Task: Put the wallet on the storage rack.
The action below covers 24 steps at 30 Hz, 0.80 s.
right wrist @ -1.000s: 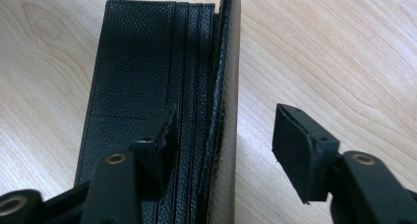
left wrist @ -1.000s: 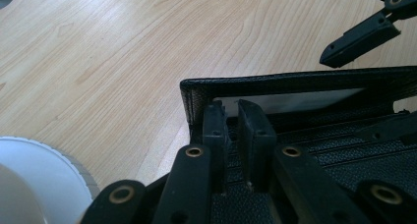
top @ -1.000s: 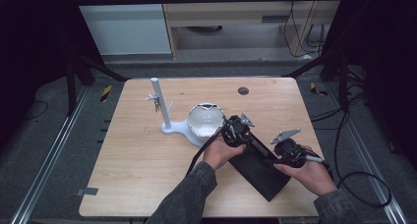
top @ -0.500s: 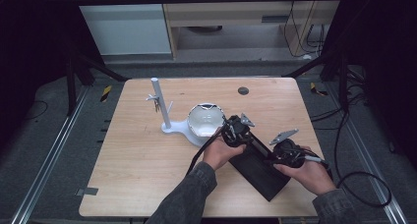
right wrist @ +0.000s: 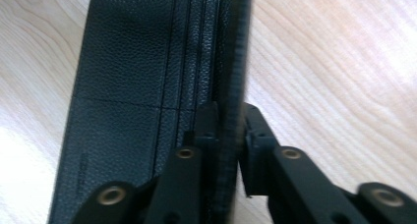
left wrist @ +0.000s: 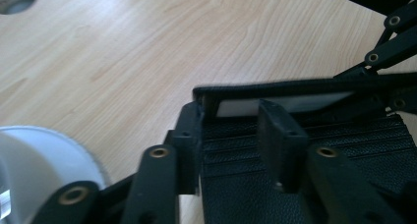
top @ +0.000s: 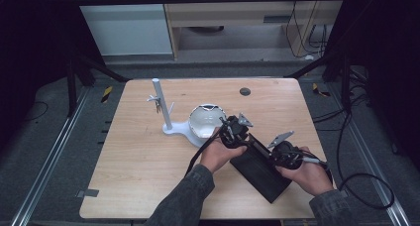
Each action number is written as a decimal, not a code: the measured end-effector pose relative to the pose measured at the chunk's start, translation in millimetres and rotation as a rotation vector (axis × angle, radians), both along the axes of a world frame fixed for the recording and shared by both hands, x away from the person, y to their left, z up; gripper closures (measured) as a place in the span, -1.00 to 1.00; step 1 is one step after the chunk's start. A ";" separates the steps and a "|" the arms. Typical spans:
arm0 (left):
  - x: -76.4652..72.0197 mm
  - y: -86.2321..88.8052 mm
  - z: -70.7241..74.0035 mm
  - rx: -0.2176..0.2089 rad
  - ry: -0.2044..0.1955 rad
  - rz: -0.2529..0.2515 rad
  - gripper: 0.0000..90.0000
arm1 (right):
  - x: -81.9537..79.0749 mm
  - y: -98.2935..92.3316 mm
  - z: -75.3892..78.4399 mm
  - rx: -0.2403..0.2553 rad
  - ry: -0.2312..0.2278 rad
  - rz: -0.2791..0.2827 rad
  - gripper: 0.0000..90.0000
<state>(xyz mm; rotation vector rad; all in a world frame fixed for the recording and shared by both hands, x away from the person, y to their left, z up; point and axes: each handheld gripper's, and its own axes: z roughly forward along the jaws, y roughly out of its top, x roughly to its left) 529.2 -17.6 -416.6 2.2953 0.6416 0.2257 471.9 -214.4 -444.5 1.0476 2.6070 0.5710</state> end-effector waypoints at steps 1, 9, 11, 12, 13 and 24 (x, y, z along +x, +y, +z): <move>-0.9 2.8 1.7 0.002 -0.007 0.002 0.28 | -0.4 0.1 0.8 -0.009 -0.009 0.007 0.85; -6.0 26.8 14.0 -0.012 -0.027 0.002 -0.49 | -7.8 -6.9 10.8 0.022 -0.075 0.027 0.88; -8.6 33.7 17.2 -0.027 -0.033 -0.011 -0.63 | -10.9 -10.3 17.9 0.043 -0.111 0.032 0.88; -10.1 36.9 19.0 -0.030 -0.037 -0.013 -0.67 | -12.3 -11.7 21.1 0.055 -0.130 0.030 0.88; -11.2 40.2 20.8 -0.034 -0.043 -0.014 -0.69 | -13.5 -13.3 24.6 0.063 -0.153 0.031 0.88; -22.9 69.2 41.5 -0.015 -0.066 -0.020 -0.81 | -24.5 -25.3 52.0 0.165 -0.325 0.044 0.88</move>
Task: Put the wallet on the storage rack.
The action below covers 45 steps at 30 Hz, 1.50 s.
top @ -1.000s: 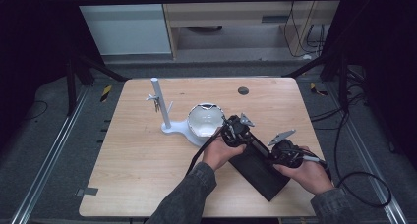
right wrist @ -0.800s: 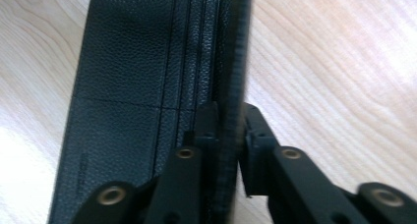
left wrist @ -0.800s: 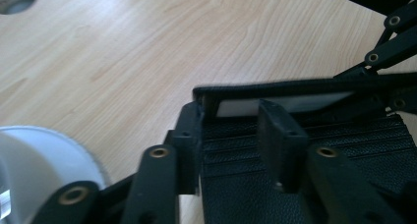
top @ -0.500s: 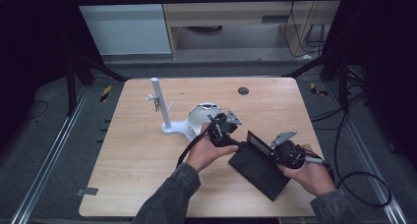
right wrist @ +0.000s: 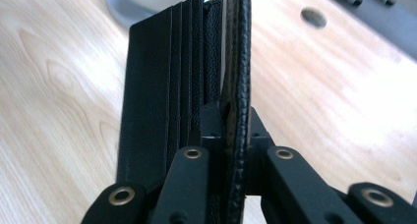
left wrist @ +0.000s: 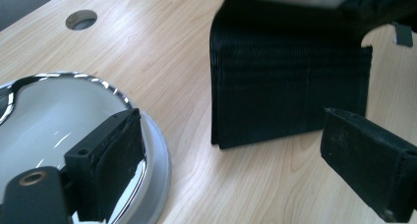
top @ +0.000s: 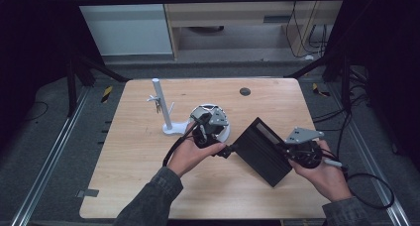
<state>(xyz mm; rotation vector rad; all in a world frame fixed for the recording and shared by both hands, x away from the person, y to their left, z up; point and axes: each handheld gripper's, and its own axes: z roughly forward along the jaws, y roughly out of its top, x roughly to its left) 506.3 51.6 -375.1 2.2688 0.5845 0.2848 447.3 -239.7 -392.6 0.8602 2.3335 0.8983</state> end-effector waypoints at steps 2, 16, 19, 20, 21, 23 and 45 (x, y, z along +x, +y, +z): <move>-0.6 3.0 3.6 0.011 0.009 0.005 -0.82 | -1.9 -0.6 3.9 0.015 -0.032 0.006 0.88; 0.8 0.3 4.3 -0.027 -0.017 -0.016 -0.88 | -7.2 -0.4 14.4 0.087 -0.163 0.047 0.88; 1.4 -0.2 5.4 -0.019 -0.013 -0.022 -0.88 | -7.7 -0.3 15.8 0.095 -0.170 0.048 0.88; 1.6 -0.4 5.8 -0.016 -0.007 -0.023 -0.88 | -7.6 -0.3 16.0 0.100 -0.172 0.048 0.88; 2.0 -0.4 6.3 -0.014 -0.007 -0.021 -0.88 | -7.6 -0.3 16.3 0.100 -0.176 0.049 0.88; 2.5 0.0 7.1 -0.019 -0.008 -0.019 -0.88 | -8.0 -0.1 17.1 0.103 -0.181 0.048 0.88; 5.7 -3.2 3.5 -0.040 0.010 -0.058 -0.83 | -14.1 8.6 27.7 0.129 -0.229 0.096 0.88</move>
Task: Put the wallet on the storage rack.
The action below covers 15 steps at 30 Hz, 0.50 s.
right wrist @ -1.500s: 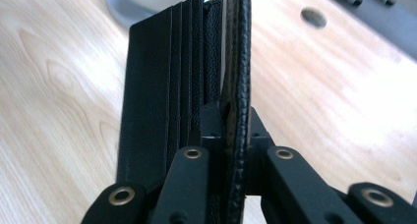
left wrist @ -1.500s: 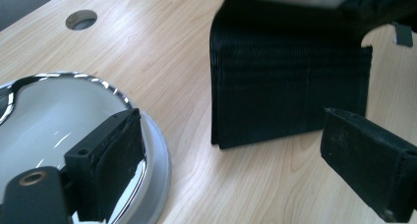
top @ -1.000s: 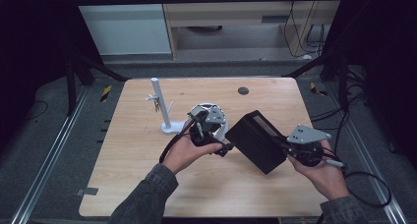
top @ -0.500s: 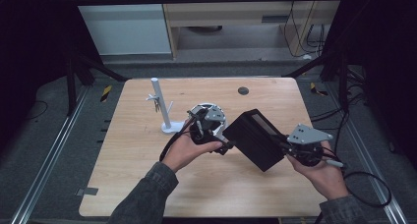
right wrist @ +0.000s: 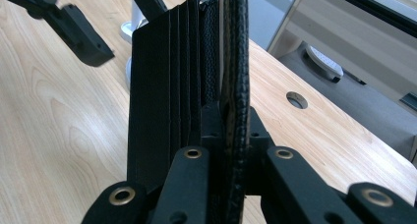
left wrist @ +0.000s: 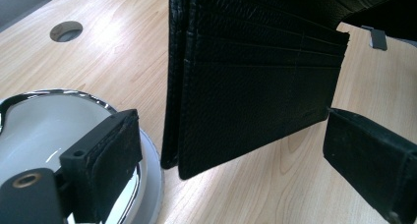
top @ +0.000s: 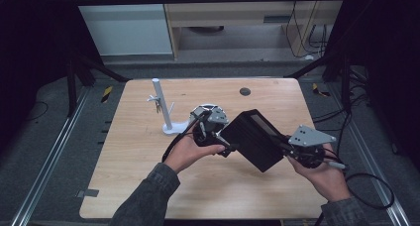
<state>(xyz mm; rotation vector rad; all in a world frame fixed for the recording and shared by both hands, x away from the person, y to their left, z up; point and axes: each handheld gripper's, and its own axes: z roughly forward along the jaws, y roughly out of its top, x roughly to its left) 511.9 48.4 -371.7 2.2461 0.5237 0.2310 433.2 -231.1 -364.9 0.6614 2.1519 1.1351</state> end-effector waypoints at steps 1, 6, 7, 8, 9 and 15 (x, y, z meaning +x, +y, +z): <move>0.8 -0.6 -0.3 -0.001 0.003 -0.002 -0.83 | -0.4 0.5 0.4 0.002 -0.001 0.002 0.88; 3.9 -4.1 -1.8 -0.004 0.013 -0.016 -0.82 | -2.6 3.0 2.6 0.006 -0.010 0.017 0.88; 4.6 -4.9 -2.5 -0.002 0.014 -0.023 -0.82 | -2.9 3.3 3.1 0.008 -0.011 0.019 0.88; 5.2 -5.5 -3.1 -0.001 0.016 -0.027 -0.81 | -3.3 3.5 3.8 0.012 -0.012 0.022 0.88; 6.2 -6.5 -4.2 0.000 0.018 -0.032 -0.80 | -3.5 3.5 4.3 0.014 -0.013 0.024 0.88; 9.2 -10.4 -6.7 -0.015 0.032 -0.047 -0.73 | -4.6 3.9 5.7 0.019 -0.018 0.040 0.88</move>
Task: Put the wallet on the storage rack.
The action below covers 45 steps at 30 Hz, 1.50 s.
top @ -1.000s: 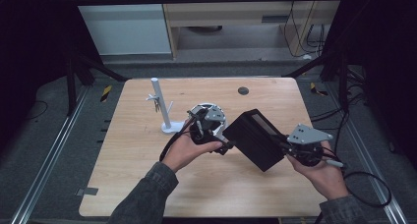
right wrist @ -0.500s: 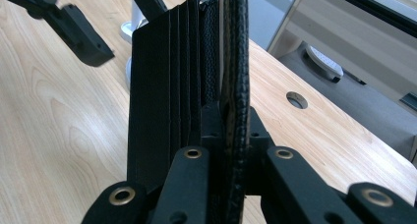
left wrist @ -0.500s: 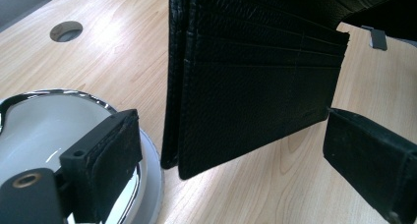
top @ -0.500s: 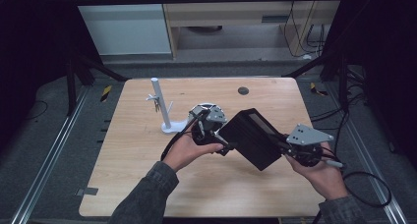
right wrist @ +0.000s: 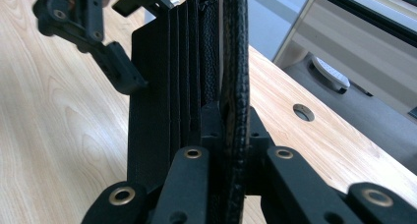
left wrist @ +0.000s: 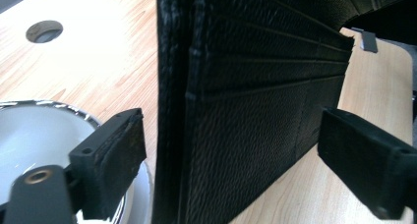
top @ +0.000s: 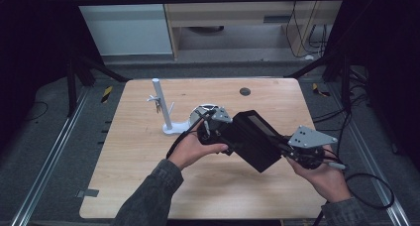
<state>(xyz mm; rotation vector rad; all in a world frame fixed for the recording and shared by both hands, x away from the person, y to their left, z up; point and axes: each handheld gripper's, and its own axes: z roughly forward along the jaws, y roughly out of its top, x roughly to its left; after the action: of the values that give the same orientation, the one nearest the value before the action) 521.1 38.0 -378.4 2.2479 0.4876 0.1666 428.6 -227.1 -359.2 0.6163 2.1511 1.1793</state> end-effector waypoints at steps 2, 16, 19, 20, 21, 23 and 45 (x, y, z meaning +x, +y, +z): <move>0.8 -1.3 -0.7 -0.008 0.011 -0.003 -0.69 | -0.5 0.3 -0.6 0.007 -0.002 0.006 0.88; -9.2 4.0 14.4 -0.012 0.032 -0.054 0.60 | 3.2 2.6 -23.5 0.001 0.018 0.027 0.87; -13.0 4.4 21.7 0.005 0.021 -0.056 0.74 | 4.4 2.2 -30.9 -0.004 0.022 0.025 0.86; -14.5 4.1 24.2 0.011 0.021 -0.047 0.75 | 4.8 2.3 -32.6 -0.001 0.025 0.027 0.86; -15.4 4.0 26.3 0.017 0.025 -0.037 0.75 | 5.3 2.8 -35.5 0.006 0.030 0.029 0.85; -17.2 3.5 30.2 0.023 0.025 -0.019 0.76 | 6.1 4.8 -41.0 0.002 0.038 0.026 0.79; -13.4 31.6 90.2 0.029 -0.037 0.119 0.77 | 31.3 -2.7 -141.3 0.023 0.354 -0.366 -0.78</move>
<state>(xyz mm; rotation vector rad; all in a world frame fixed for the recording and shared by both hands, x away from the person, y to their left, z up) 507.7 69.6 -288.2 2.2404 0.6028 0.2776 459.8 -229.8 -500.5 1.2479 2.1772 0.9481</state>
